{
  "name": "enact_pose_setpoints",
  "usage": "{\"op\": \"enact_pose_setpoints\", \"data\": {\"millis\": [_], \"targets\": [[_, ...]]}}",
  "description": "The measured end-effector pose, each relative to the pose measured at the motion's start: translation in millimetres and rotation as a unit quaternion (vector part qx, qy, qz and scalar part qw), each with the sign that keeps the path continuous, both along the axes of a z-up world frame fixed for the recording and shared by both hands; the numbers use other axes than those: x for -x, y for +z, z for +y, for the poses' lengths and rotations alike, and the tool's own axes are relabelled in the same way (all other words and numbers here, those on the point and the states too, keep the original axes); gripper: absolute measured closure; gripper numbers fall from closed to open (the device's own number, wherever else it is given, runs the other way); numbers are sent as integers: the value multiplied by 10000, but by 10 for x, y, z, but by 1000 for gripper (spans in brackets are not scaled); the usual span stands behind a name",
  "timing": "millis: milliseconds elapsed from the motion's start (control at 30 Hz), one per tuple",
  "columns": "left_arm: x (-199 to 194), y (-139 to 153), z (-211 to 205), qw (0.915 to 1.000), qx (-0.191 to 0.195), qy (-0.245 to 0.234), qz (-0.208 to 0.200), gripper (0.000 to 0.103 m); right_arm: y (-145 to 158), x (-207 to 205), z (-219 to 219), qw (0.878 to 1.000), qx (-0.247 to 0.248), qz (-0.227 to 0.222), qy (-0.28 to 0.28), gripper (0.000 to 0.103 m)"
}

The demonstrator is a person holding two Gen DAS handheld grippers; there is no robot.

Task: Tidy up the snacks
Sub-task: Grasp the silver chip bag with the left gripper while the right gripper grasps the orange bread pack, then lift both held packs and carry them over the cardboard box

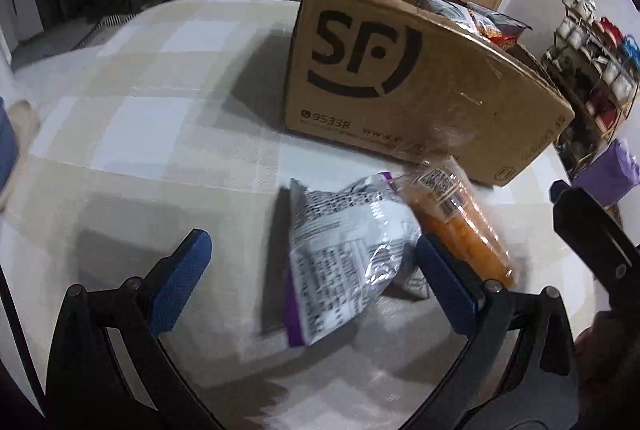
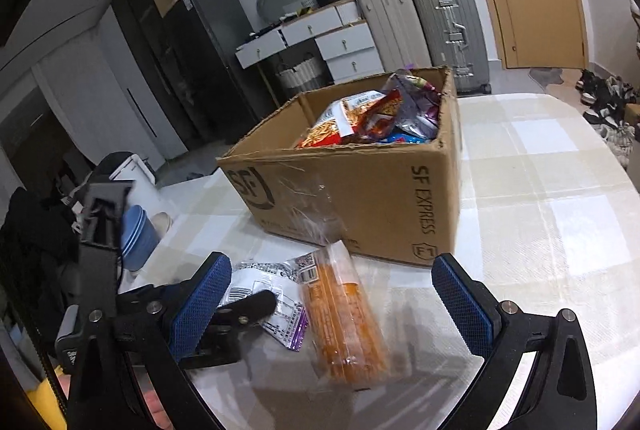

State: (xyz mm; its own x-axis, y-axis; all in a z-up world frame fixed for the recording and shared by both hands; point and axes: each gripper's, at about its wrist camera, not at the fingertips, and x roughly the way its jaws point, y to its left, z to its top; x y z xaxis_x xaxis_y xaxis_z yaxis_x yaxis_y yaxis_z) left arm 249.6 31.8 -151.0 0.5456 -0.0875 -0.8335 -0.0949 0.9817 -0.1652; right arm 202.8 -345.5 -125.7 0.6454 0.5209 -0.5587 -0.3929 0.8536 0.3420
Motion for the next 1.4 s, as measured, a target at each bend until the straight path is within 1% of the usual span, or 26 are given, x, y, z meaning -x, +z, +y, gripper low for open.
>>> {"op": "enact_pose_setpoints", "data": {"millis": [100, 167, 200, 233, 267, 300, 333, 400, 433, 500, 533, 633, 733, 867, 900, 933, 967, 1133, 1200, 1233, 1267, 1333, 1400], "targets": [[-80, -59, -4, 10000, 40, -34, 47, 0, -86, 21, 10, 10000, -75, 34, 51, 1], [-91, -70, 38, 9999, 167, 12, 0, 5, -150, 32, 15, 9998, -105, 110, 92, 1], [-105, -69, 44, 9999, 159, 0, -24, 6, -171, 38, 18, 9997, -147, 152, 112, 1], [-114, -66, 44, 9999, 155, -34, -43, 13, -194, 33, 19, 9996, -172, 194, 128, 1], [-117, -56, 37, 9998, 159, -106, -85, 28, -212, 35, 24, 9996, -164, 201, 137, 1], [-117, -40, 28, 9991, 303, -255, -138, 37, -229, 27, 39, 9995, -142, 226, 150, 1], [-126, -37, 21, 9982, 440, -374, -142, 49, -237, 16, 52, 9994, -141, 258, 167, 1], [-125, -41, -14, 9986, 270, -449, -121, 51, -244, 10, 53, 9994, -170, 253, 183, 1], [-126, -33, -30, 9983, 233, -515, -143, 57, -254, 6, 51, 9993, -184, 267, 191, 1], [-95, -42, -17, 9981, 281, -535, -131, 58, -277, -6, 24, 9991, -235, 308, 175, 1], [-105, -39, -11, 9980, 293, -551, -133, 61, -288, -16, 12, 9989, -273, 340, 167, 1], [-95, -34, 54, 9974, 437, -561, -130, 65, -312, -37, -51, 9981, -411, 450, 121, 1], [-90, -12, 134, 9974, 467, -530, -133, 66, -323, -42, -89, 9974, -497, 505, 115, 1], [-49, 7, 237, 9974, 547, -474, -65, 67, -328, -46, -23, 9972, -429, 557, 247, 1], [-30, 17, 245, 9966, 633, -534, 22, 68, -345, -56, 5, 9967, -407, 623, 332, 1], [-6, 48, 285, 9948, 830, -594, 54, 68, -355, -64, 22, 9965, -378, 655, 364, 1], [39, 64, 322, 9942, 898, -583, 32, 68, -364, -69, 39, 9965, -333, 674, 364, 1], [270, 183, 517, 9956, 799, -477, -120, 68, -403, -99, 90, 9965, -143, 764, 306, 1], [383, 183, 604, 9962, 746, -416, -155, 68, -427, -117, 136, 9961, 4, 833, 296, 11], [567, 188, 595, 9965, 716, -409, -163, 68, -438, -129, 170, 9956, 156, 885, 249, 25], [656, 176, 610, 9967, 688, -384, -183, 68, -428, -124, 213, 9958, 315, 842, 183, 27], [775, 169, 638, 9973, 592, -385, -194, 68, -422, -106, 308, 9947, 638, 791, 148, 27], [909, 148, 639, 9979, 518, -345, -202, 68, -422, -95, 386, 9927, 946, 737, 99, 34]]}}
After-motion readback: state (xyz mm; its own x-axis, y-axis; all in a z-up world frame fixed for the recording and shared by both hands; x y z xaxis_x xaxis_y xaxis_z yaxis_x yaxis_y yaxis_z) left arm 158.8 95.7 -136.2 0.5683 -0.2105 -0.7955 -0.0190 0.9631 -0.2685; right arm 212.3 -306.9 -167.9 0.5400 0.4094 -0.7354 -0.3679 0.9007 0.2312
